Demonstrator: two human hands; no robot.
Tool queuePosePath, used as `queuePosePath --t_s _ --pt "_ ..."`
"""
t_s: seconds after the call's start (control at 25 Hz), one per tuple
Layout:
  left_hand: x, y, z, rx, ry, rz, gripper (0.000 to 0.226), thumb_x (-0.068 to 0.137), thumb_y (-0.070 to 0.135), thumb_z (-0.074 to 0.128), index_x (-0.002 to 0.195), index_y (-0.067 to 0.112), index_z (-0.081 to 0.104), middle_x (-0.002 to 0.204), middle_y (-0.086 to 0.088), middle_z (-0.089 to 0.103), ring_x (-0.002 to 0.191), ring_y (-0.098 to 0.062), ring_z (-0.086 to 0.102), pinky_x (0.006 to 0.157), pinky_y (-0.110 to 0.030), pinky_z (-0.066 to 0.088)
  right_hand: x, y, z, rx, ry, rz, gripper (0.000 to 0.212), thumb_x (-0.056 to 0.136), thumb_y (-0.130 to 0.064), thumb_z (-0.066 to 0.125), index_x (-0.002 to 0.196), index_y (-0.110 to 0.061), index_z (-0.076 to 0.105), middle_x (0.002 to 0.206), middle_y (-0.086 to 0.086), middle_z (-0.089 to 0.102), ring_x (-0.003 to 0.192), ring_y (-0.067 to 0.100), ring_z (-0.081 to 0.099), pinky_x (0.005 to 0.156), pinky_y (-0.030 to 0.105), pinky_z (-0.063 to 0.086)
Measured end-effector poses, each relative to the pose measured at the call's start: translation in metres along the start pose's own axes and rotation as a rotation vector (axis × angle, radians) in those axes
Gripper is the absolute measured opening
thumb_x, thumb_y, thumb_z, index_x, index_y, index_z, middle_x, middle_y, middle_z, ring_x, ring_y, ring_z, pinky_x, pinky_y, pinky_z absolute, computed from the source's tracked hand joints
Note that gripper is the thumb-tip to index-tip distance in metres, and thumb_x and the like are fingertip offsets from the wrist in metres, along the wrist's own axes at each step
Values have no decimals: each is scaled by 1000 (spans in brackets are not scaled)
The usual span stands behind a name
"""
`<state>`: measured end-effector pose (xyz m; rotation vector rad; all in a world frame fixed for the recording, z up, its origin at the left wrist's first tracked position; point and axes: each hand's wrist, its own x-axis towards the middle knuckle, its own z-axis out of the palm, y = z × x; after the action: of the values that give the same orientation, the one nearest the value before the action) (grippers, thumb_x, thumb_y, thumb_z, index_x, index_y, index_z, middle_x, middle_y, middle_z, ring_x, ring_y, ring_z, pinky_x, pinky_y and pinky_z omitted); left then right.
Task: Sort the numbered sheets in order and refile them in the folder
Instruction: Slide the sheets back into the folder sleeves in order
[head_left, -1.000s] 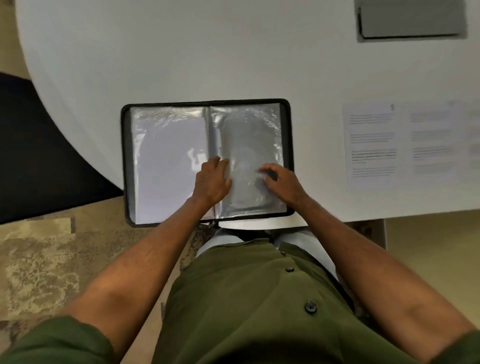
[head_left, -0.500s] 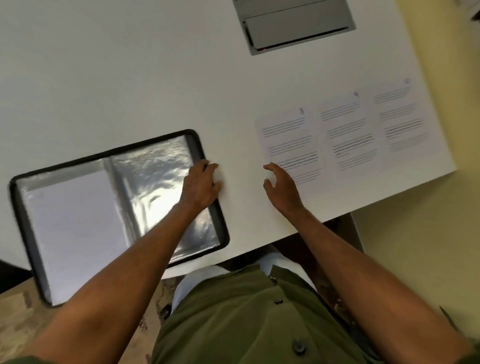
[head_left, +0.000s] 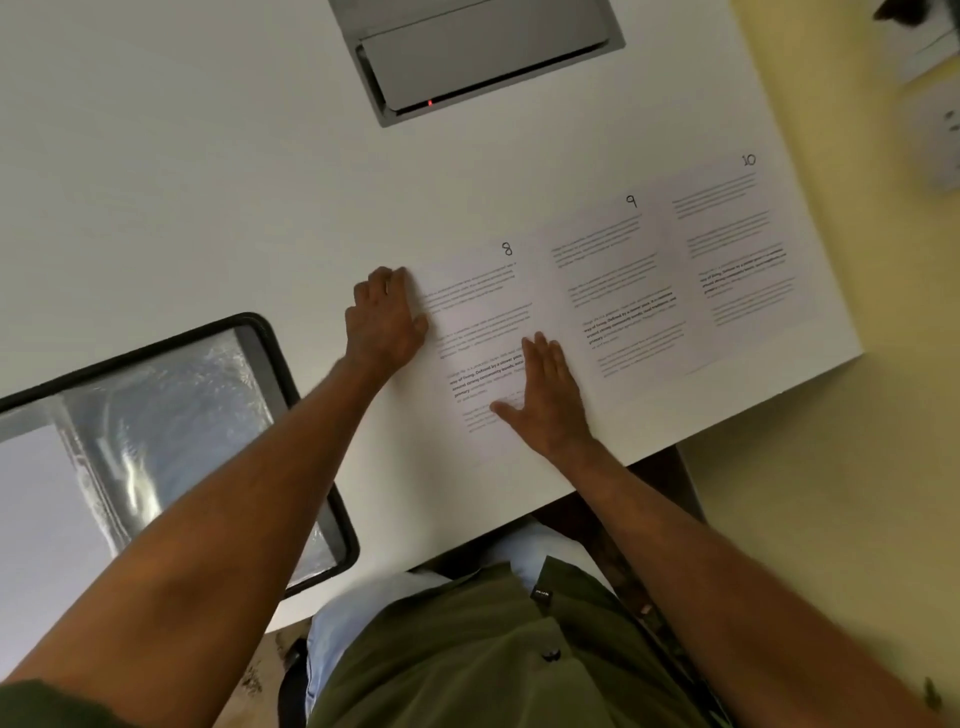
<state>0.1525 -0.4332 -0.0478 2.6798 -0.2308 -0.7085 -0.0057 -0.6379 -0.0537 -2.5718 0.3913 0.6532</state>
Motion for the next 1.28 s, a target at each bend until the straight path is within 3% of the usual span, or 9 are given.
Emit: queuePosePath --t_s 0.24,0.36,0.44,0.52,0.6,0.72,1.0,1.2,1.28 --pt "22 14 0 -51 21 -96 57 93 38 67 139 10 48 141 -16 42 129 -37 40 99 -49 41 0 8 6 -153 -37 -42 120 85 -64 69 164 -12 -5 171 10 -15 157 29 -16 128 46 3" --pt "25 12 -2 -543 99 -240 55 90 36 74 134 13 51 133 -13 52 122 -30 54 101 -40 48 1 9 4 -157 -43 -45 119 86 -64 69 164 -12 -5 171 10 -16 157 29 -16 127 45 2" --pt "14 12 -1 -895 131 -366 57 88 32 76 135 19 45 123 -8 61 111 -26 64 96 -42 56 2 9 3 -146 -47 -47 118 86 -63 69 164 -12 -5 171 10 -16 157 29 -16 127 45 1" --pt "-6 12 8 -1041 102 -428 48 88 28 76 127 22 48 116 -4 67 104 -24 70 90 -49 60 4 8 2 -115 -37 -47 115 88 -61 68 164 -12 -3 171 9 -14 157 28 -15 127 46 2" --pt "-31 14 26 -1028 32 -410 34 90 26 73 118 23 54 114 -4 71 102 -26 72 83 -52 62 4 5 2 -74 -24 -45 110 90 -59 66 164 -12 -1 172 9 -11 158 28 -13 128 46 4" --pt "-71 23 47 -979 -49 -361 25 99 16 60 123 20 58 116 -5 72 99 -25 73 69 -41 64 2 -3 1 9 -18 -49 107 92 -53 68 164 -11 2 172 9 -7 158 28 -10 129 45 6" --pt "-113 -9 33 -1086 -26 -351 28 104 13 51 128 23 63 120 -1 73 103 -23 73 83 -45 62 -12 -29 -5 242 7 18 95 95 -43 69 164 -15 10 172 4 1 158 23 2 125 44 17" --pt "-134 -54 -4 -1134 24 -393 23 104 11 56 122 20 67 110 1 75 88 -11 74 73 -32 62 -20 -54 -9 414 16 85 89 97 -44 66 163 -17 13 171 4 14 155 23 18 123 41 23" --pt "-147 -73 -15 -1165 22 -413 18 103 10 57 114 19 69 102 5 77 83 -9 75 68 -27 62 -22 -70 -9 548 25 135 84 97 -41 68 161 -18 19 164 5 32 147 22 36 117 36 34"
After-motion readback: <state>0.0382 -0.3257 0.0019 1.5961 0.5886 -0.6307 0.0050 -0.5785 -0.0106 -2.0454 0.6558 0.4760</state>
